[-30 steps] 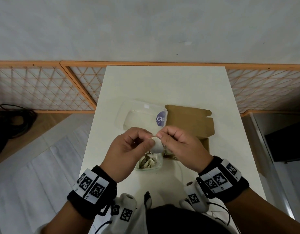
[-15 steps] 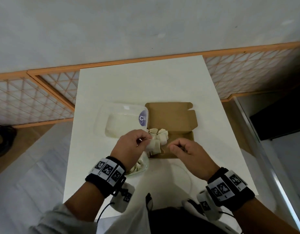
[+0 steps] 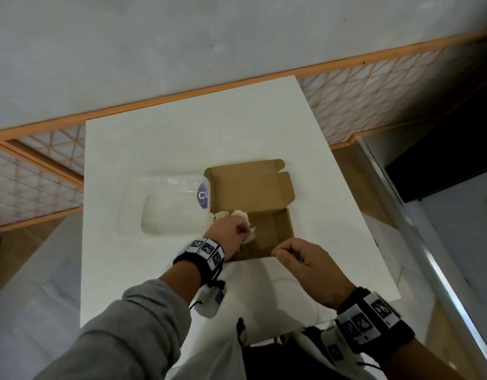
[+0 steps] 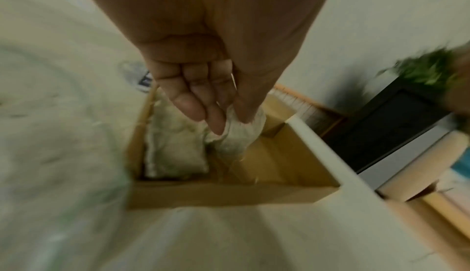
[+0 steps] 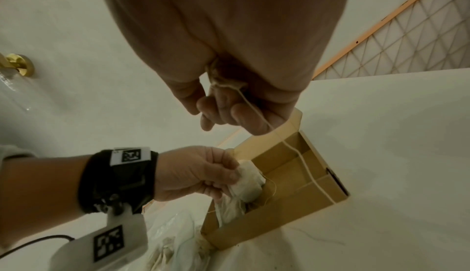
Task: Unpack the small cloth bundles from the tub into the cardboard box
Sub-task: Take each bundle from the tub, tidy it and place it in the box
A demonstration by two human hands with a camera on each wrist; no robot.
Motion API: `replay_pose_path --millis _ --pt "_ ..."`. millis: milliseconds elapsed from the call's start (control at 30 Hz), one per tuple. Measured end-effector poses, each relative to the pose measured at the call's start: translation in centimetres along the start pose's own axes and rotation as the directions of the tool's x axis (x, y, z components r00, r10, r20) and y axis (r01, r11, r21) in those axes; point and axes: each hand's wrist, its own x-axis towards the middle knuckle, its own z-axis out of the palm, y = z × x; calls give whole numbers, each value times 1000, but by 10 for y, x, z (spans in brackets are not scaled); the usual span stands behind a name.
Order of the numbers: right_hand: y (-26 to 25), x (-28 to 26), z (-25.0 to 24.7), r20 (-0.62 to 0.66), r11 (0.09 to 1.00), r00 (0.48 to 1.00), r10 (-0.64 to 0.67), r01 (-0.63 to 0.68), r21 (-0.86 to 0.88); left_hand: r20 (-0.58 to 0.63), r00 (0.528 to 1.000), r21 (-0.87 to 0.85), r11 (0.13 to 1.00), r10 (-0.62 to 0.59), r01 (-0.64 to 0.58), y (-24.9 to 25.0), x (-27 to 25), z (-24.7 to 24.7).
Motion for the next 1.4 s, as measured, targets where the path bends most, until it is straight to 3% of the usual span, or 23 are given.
replay_pose_path --millis 133,433,700,933,1033,1167,1300,1400 --pt "1 -2 1 3 1000 1000 5 -5 7 45 998 108 993 -44 39 -11 11 2" --pt "-1 -2 6 25 1000 1000 -8 8 2 -44 999 244 969 -23 33 -3 21 -3" --pt "-11 5 10 42 998 999 17 -20 57 -44 996 166 983 -75 81 -1 10 -9" --pt "-26 17 16 74 920 973 217 -229 318 -110 993 33 999 -38 42 -5 -34 -20" --pt "-40 21 15 101 818 958 267 -281 501 -162 987 -148 989 5 -29 0 -62 -25" --pt "-63 25 14 188 665 955 231 -296 686 -234 957 -301 923 172 -240 17 -107 -38" --pt "-92 27 18 249 654 959 134 -274 705 -310 897 -234 889 315 -393 26 -134 -52" --pt "-109 29 23 294 661 951 96 -282 696 -396 856 -181 885 334 -429 22 -144 -58"
